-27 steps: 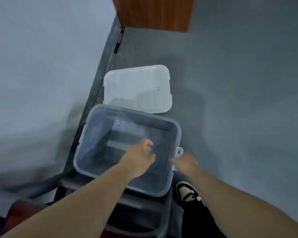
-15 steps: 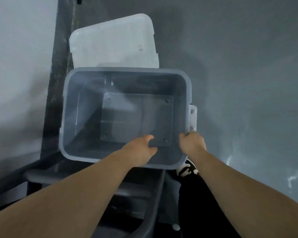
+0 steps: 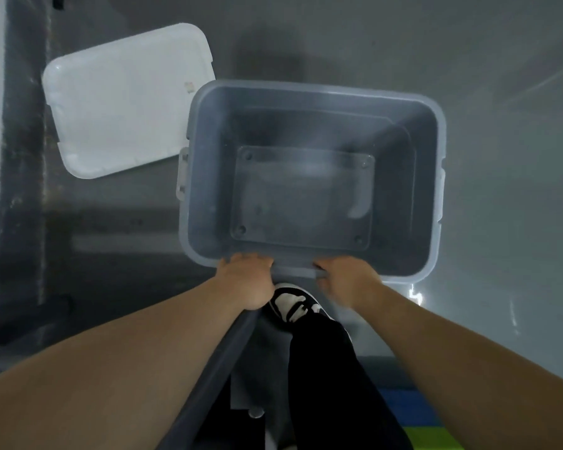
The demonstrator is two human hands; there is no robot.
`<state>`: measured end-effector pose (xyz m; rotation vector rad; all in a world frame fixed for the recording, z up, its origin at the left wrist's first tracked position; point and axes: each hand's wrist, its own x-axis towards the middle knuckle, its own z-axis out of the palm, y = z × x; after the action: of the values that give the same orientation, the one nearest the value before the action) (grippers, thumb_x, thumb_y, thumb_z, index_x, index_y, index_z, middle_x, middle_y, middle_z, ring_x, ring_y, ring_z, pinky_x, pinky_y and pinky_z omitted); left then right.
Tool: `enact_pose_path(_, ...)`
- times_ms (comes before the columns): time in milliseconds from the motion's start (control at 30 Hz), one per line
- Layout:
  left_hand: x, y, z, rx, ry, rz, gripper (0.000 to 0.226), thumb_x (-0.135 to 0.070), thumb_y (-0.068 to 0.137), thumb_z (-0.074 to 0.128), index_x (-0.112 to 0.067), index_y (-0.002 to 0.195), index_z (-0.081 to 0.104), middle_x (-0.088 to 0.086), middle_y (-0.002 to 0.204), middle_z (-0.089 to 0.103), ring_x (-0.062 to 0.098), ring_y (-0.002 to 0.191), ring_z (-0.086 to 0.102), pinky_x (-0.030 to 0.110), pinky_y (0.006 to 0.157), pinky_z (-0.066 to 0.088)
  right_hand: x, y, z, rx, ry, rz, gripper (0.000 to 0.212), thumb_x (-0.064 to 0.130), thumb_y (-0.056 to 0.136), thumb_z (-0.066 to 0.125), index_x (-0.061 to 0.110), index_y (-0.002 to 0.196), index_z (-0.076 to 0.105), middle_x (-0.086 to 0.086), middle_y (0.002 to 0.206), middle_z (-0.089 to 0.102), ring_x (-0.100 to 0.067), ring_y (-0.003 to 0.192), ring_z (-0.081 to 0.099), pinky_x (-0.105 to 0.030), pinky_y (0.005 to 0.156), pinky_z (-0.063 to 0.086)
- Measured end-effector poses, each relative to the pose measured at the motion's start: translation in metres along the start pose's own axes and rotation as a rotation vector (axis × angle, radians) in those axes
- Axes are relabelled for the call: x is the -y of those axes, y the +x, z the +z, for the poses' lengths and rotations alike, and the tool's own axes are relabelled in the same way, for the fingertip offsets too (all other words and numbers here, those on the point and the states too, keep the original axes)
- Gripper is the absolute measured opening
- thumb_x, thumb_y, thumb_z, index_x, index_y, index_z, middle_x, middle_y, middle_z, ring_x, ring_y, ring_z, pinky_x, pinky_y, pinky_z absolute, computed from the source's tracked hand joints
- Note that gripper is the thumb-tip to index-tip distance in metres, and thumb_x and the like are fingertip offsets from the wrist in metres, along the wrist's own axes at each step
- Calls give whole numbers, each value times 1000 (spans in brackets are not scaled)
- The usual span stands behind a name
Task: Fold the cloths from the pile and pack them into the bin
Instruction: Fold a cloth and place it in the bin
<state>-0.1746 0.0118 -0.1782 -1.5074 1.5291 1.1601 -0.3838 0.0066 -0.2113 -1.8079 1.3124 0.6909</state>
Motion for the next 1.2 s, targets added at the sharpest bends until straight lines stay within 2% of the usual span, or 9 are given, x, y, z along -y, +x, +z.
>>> enact_pose_path(133,-24,-7,20,-89,27,25,56,-12,90,52,-27,143,48,5,142,52,30,129,47,46,110,40,-31,-28,-7,36,-73,37,37,40,101,58,27,135,64,-7,132,67,-32,121,62,-36,97,50)
enact_pose_path(300,-67,3,60,-61,60,31,61,-15,90,60,-39,144,47,-1,137,54,30,128,46,52,113,30,-68,-61,6,225,-78,66,54,45,100,63,29,151,54,-5,150,57,-27,137,52,-33,110,41)
enact_pose_path(467,-87,3,115,-114,8,27,58,-21,98,49,-46,149,40,-2,143,53,30,132,44,58,116,22,-92,-71,36,304,-72,94,54,45,98,66,31,149,55,-1,145,61,-24,132,55,-30,105,41)
enact_pose_path(667,-97,-14,157,-23,-101,36,50,-30,102,43,-47,148,38,-4,151,47,27,138,39,55,117,22,-104,-85,62,397,-130,80,60,52,95,68,30,149,56,3,149,58,-23,136,52,-33,110,42)
enact_pose_path(767,-92,-14,170,-24,-159,59,50,-28,102,46,-45,149,39,-5,152,45,26,139,38,51,119,21,-100,-85,69,409,-42,126,55,54,95,65,29,144,61,4,150,56,-22,140,49,-32,110,40)
enact_pose_path(867,-87,-29,176,-46,-232,99,48,-32,100,50,-42,147,44,-7,152,47,22,140,40,44,119,24,-80,-89,66,374,154,163,38,46,96,66,25,128,72,4,132,67,-19,128,59,-29,101,45)
enact_pose_path(933,-85,-50,174,-131,-410,83,46,-36,99,53,-37,145,48,-6,148,52,19,136,46,39,116,31,-54,-101,55,259,340,179,36,38,94,71,24,128,71,6,129,68,-13,122,62,-24,101,45)
enact_pose_path(1067,-77,-138,162,-323,-1076,42,36,-29,97,62,-29,133,59,-10,128,63,4,119,57,22,100,43,20,-148,12,23,492,17,20,27,91,74,27,110,76,15,106,74,-2,100,68,-20,95,49)
enact_pose_path(1200,-58,-250,175,-604,-1459,-55,26,-20,94,68,-35,115,65,-20,107,68,-6,103,62,13,89,48,101,-221,-17,-5,564,-240,15,16,87,79,29,85,73,17,85,74,0,83,70,-12,80,51)
